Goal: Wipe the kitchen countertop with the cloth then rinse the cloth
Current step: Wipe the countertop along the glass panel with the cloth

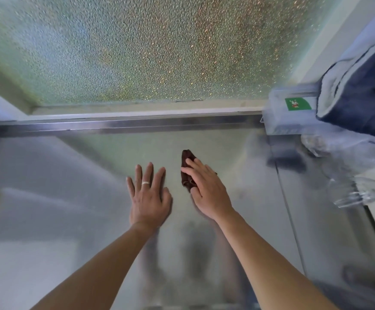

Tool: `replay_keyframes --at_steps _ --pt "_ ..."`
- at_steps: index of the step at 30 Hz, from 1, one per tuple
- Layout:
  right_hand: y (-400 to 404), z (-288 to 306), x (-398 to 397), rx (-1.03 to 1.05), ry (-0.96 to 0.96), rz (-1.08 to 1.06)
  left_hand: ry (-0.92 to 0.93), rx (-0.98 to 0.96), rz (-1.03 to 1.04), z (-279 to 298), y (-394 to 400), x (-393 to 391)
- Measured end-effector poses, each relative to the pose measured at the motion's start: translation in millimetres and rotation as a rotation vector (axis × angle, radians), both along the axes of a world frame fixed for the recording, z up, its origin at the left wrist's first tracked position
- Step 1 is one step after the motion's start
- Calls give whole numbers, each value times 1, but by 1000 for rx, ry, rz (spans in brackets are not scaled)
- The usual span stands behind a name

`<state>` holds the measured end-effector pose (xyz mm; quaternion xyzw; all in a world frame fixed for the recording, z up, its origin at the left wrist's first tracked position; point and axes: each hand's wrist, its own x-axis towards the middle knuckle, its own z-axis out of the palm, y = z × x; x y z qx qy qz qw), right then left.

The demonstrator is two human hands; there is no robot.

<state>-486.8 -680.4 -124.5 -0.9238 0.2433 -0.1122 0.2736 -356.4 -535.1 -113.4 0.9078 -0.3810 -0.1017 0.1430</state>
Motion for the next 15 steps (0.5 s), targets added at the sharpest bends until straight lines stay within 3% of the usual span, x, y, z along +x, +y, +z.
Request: replay_keyframes --at_steps 11,15 --pt "103 13 -33 91 -79 -34 31 -46 -295 -2 67 -8" --pt "151 32 -55 104 28 -92 73 -7 -349 8 106 -25"
